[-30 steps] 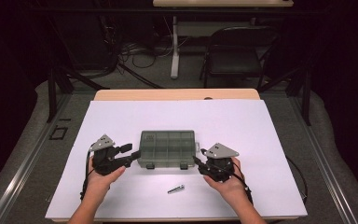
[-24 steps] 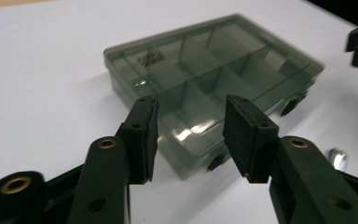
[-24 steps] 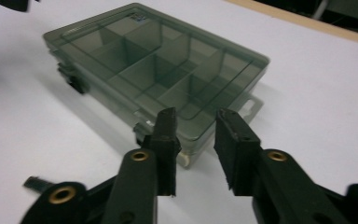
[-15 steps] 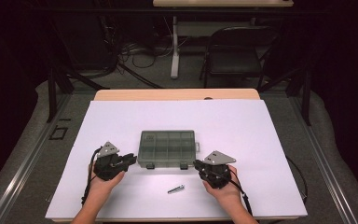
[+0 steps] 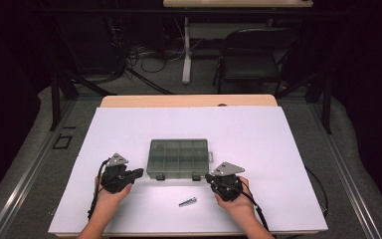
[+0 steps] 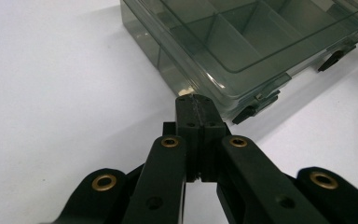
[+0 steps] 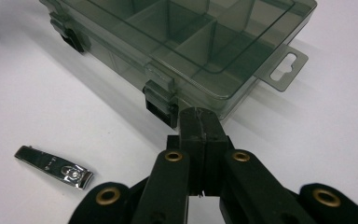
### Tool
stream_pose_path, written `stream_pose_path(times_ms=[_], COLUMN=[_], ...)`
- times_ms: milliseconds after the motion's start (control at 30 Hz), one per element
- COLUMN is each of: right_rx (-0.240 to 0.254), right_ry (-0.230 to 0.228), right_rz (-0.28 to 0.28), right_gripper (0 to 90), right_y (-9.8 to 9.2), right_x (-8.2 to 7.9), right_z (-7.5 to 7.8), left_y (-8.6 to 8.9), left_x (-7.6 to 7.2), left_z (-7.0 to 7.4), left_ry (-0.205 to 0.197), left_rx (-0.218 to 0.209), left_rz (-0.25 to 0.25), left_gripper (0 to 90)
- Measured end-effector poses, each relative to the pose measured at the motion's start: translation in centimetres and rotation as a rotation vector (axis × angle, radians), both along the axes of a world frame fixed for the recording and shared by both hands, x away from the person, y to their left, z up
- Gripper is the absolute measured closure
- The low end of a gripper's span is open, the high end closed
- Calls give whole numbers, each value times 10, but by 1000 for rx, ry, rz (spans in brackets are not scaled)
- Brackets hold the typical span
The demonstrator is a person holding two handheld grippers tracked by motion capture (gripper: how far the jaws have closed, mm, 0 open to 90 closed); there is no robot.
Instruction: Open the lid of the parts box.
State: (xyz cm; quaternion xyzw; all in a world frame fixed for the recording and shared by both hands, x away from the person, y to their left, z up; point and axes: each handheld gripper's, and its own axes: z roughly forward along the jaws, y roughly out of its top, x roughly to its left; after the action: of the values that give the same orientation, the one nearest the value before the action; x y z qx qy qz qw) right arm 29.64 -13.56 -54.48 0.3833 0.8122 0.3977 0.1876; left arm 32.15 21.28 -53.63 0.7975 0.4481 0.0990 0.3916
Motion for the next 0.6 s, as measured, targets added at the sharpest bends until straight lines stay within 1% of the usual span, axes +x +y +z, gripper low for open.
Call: stream_pose_path(times_ms=[133,200,300,433,600], right_rx=[-9,-6,-17,-16,-4], right_ry=[9,8,4,8,10], right_rz=[-3,-4,0,-4,-6], right_gripper=[900,900,900,900,900], right_y=[1,2,2,2,1], right_x=[3,3,3,4,5], right_z=[-3,-4,-5,-5,-5], left_y=[-4,-5,-6,-6,-7], left_x=[0,0,0,0,0], left_z=[-3,-3,-3,-4,-4], left_ry=[10,16,16,21,29], left_rx=[4,8,13,15,15], left_rz=[-7,-15,-22,-20,-20], left_gripper=[900,900,900,900,900])
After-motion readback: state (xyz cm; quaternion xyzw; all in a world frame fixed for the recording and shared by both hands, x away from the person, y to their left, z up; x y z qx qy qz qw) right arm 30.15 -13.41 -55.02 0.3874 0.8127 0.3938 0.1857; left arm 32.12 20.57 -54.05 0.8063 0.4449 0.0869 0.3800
